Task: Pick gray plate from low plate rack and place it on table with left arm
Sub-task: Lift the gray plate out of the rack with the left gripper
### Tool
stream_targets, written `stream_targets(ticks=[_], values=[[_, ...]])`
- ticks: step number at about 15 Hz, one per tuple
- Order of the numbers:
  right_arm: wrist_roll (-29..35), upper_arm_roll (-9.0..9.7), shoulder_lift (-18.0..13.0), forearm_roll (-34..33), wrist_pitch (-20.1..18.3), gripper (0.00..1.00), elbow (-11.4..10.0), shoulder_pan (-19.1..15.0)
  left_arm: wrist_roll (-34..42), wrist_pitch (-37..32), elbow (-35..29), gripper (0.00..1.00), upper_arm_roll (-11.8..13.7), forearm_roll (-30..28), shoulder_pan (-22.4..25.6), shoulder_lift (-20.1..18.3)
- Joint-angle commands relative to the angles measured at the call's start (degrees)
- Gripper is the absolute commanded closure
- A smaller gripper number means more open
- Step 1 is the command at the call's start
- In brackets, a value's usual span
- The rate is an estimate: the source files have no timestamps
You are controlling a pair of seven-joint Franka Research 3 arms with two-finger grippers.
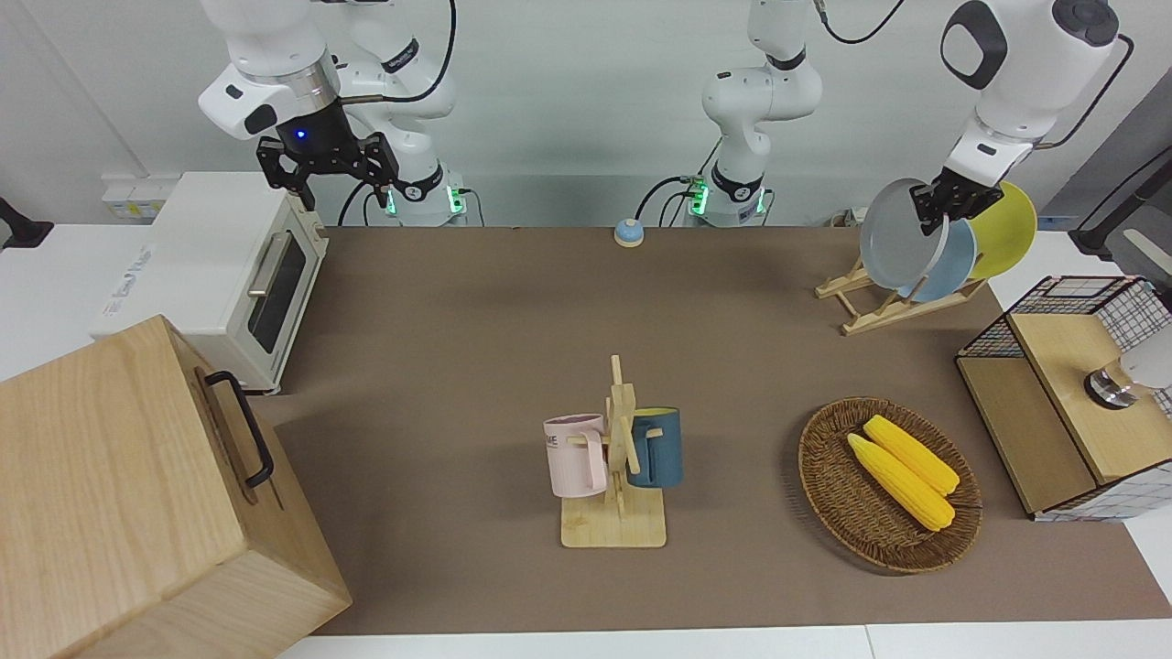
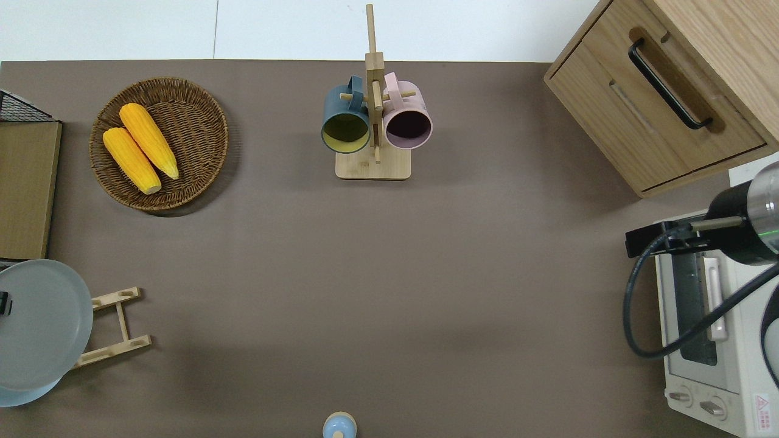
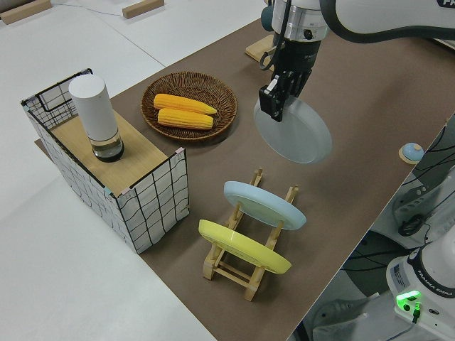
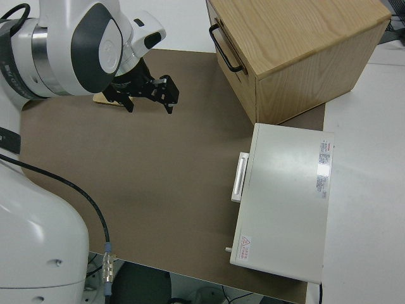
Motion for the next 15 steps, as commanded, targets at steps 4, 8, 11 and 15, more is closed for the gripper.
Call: stream_targets(ticks=[4,8,11,15], values=[[0.01,0.38,-0.14,0.43,-0.83,0.011,0.35,-0.41,-1.18,-3.96,2.25,1.0,-0.87,-2.5,-0.75,-0.61],[0.01,0.29,-0.14,0.43,-0.83,0.011,0.35,-0.41,-1.71,-5.37,2.25,1.0,-1.05,-6.89,-0.75,-0.79],[0.01,0.38,-0.14,0.43,-0.83,0.011,0.35,-0.41,-4.95,-5.98,2.08,1.0,-1.4,-11.9,-0.75,-1.58],[0.01,0.29,-0.14,0.34,-0.83,0.011,0.35,-0.41,-9.26,-6.16,1.64,1.0,-2.63,-18.49,-0.75,-1.84]])
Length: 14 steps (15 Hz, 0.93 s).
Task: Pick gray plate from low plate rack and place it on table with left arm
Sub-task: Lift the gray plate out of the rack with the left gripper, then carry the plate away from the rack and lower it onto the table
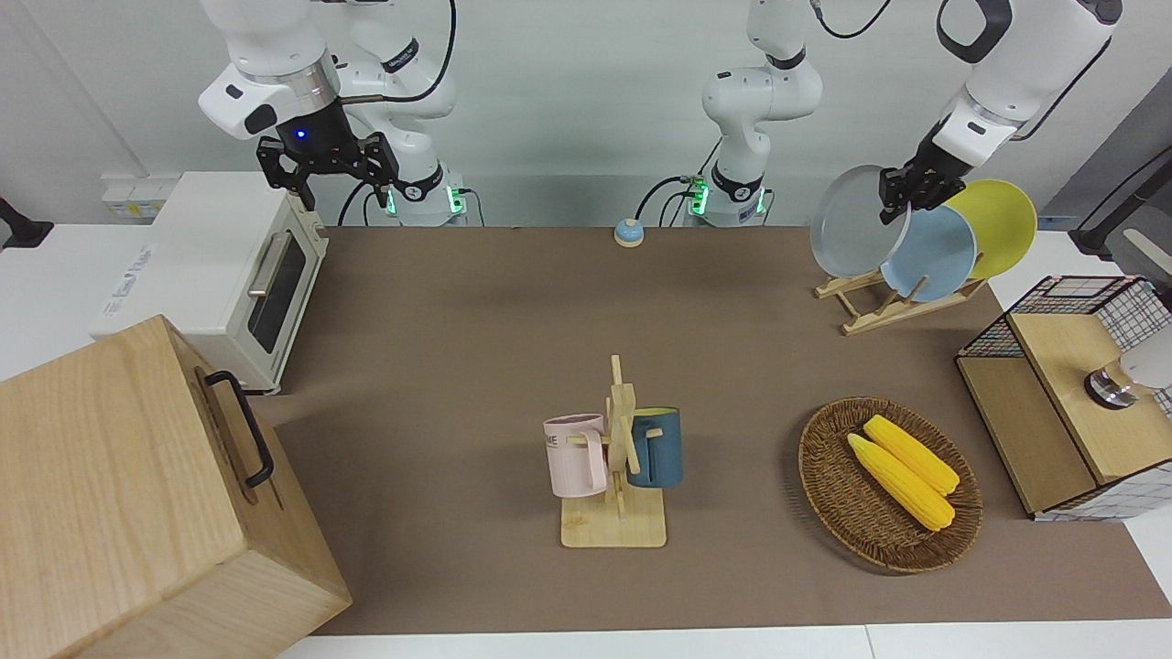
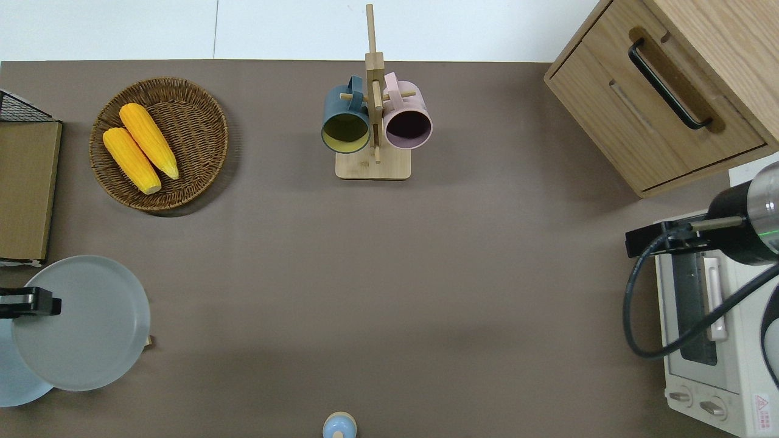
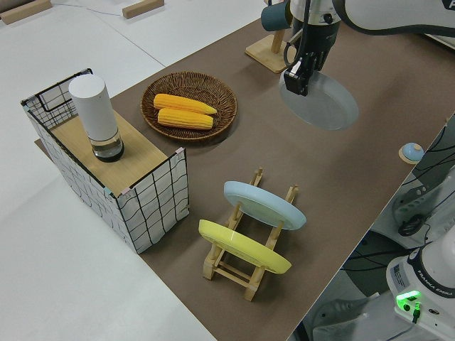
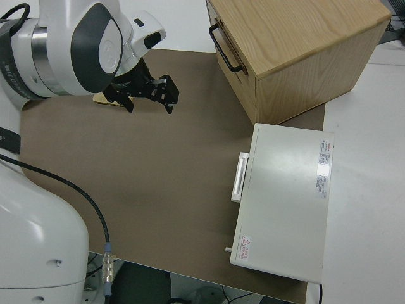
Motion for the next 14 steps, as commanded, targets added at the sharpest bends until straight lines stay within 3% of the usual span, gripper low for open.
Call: stream_targets(ticks=[1,3,8,14], values=[[-0.08,0.29,-0.14,0.43,-0.83,0.011,0.35,-0.41,-4.37,-1.26,0.03,1.0,-0.55,-5.77,-0.68,-0.84],[0.01,0.38,-0.14,0.43,-0.83,0.011,0.35,-0.41,-4.46,-1.17,-1.11,1.0,-1.77,-7.1,-0.94,-0.84],[0.01,0.38,-0.14,0.34,-0.83,0.011,0.35,-0.41,-3.94,0.15,-5.41,1.0,-1.87,-9.04,-1.12,-0.75],[-0.08,0.38,-0.14,0.34,-0.83,0.011,0.35,-0.41,-3.76,7.96,-12.7,1.0,-1.95,-13.08,-3.4,-0.49]])
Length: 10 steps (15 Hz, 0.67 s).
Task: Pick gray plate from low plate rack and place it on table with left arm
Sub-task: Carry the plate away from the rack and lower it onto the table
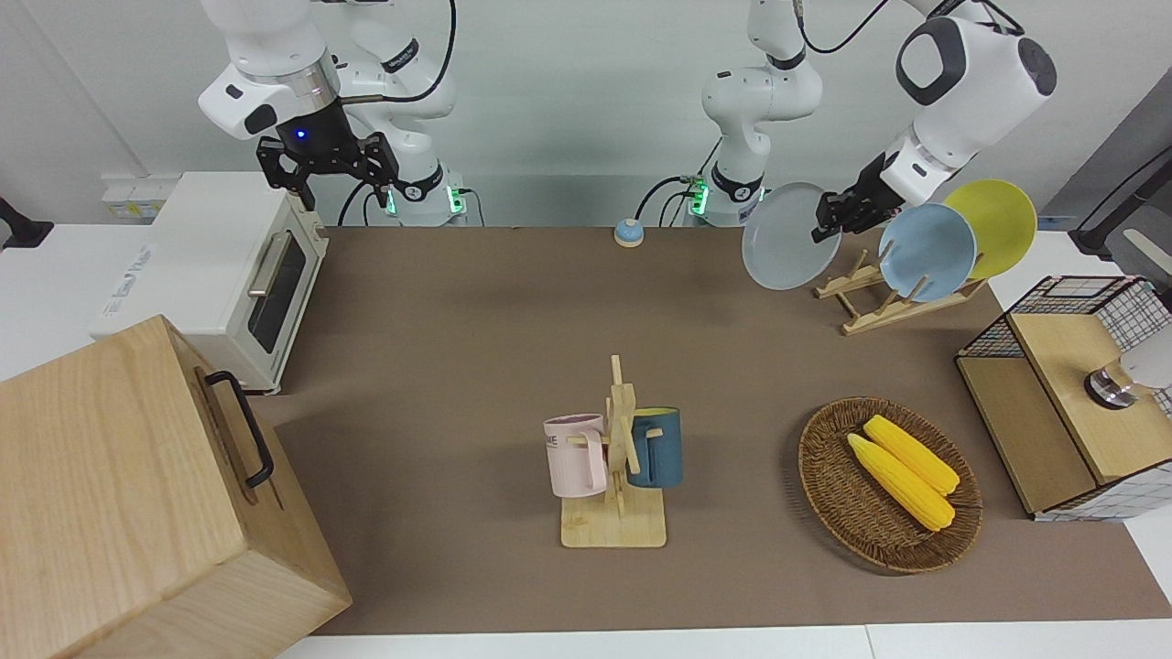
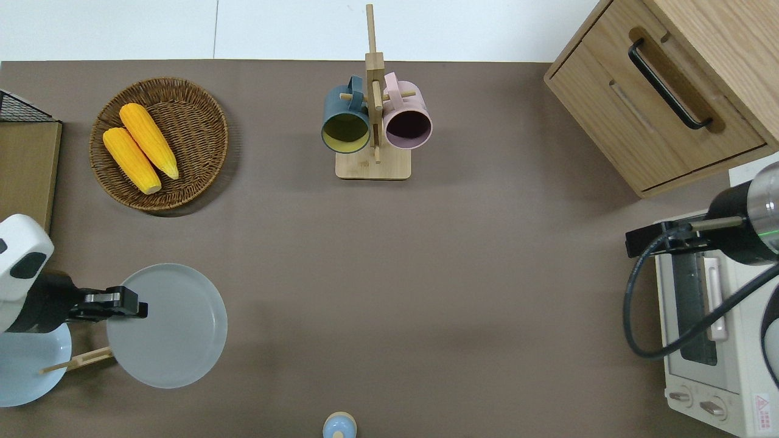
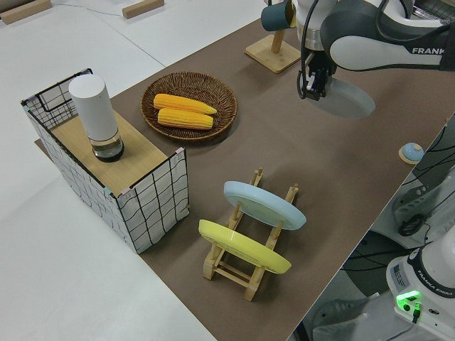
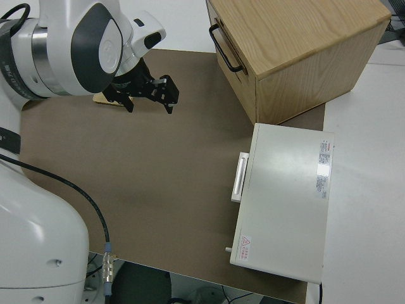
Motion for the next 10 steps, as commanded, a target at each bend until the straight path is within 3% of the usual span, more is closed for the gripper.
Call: stream_targets(ticks=[1,10], values=[[0.01,0.38,-0.14,0.43,-0.83,0.011,0.35,-0.41,-0.1,5.74,-4.98,1.0,0.33,-4.36,-2.21,-0.51],[0.01,0.38,-0.14,0.43,-0.83,0.013,0.35,-0.41,4.28,14.54,-14.03,1.0,0.24,-8.95,-5.47,-0.42]])
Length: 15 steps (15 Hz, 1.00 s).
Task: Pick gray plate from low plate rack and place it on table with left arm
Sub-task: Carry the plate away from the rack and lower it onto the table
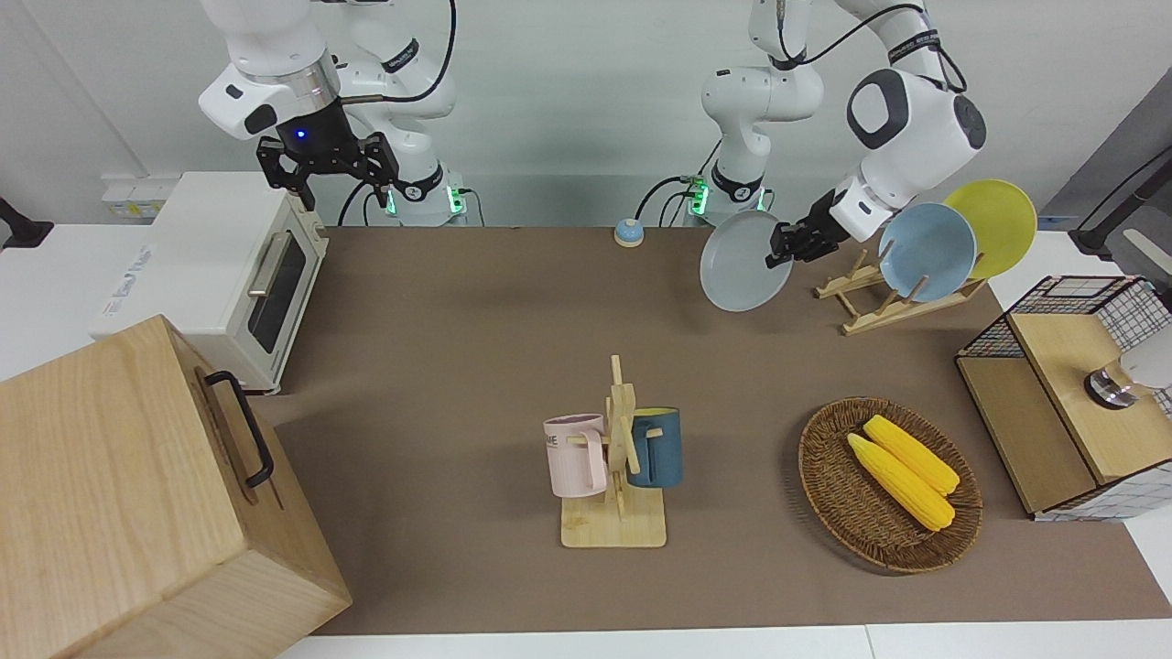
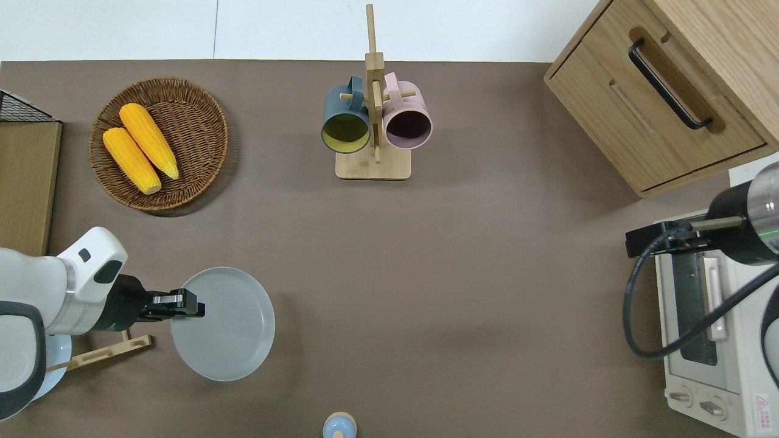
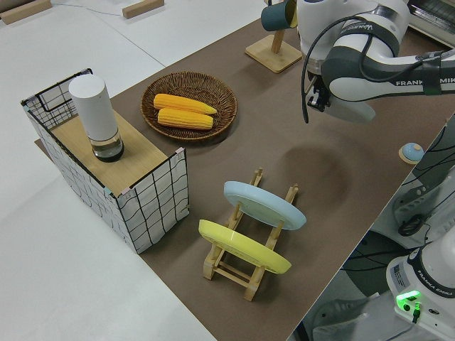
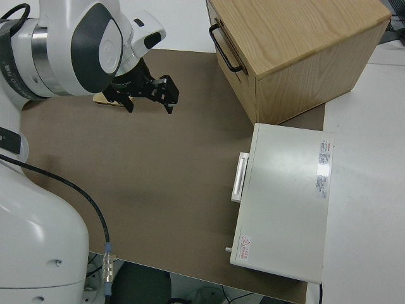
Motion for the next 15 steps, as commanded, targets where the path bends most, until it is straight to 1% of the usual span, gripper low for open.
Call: stream_targets(ticks=[1,5,7,9,11,15], values=[[0.01,0.29,-0.14,0.43,-0.83,0.013,0.35,-0.41,4.17,5.71,-5.72,1.0,0.61,-2.09,-1.15,-0.89],[0.01,0.38,-0.14,0.43,-0.83,0.011,0.35,-0.41,5.32,8.53,-8.2,1.0,0.35,-2.09,-1.68,-0.89],[-0.08,0.29,-0.14,0.43,-0.83,0.011,0.35,-0.41,5.41,11.24,-9.95,1.0,-0.01,-2.09,-2.55,-0.63],[0.01,0.38,-0.14,0.43,-0.83,0.011,0.35,-0.41,7.34,14.06,-11.54,1.0,-0.01,-2.18,-2.64,0.6],[0.01,0.29,-0.14,0.43,-0.83,0.011,0.35,-0.41,7.79,15.47,-11.54,1.0,-0.09,-2.18,-2.73,2.18],[0.01,0.38,-0.14,0.43,-0.83,0.011,0.35,-0.41,9.98,16.88,-11.81,1.0,-0.18,-2.18,-2.64,4.03]])
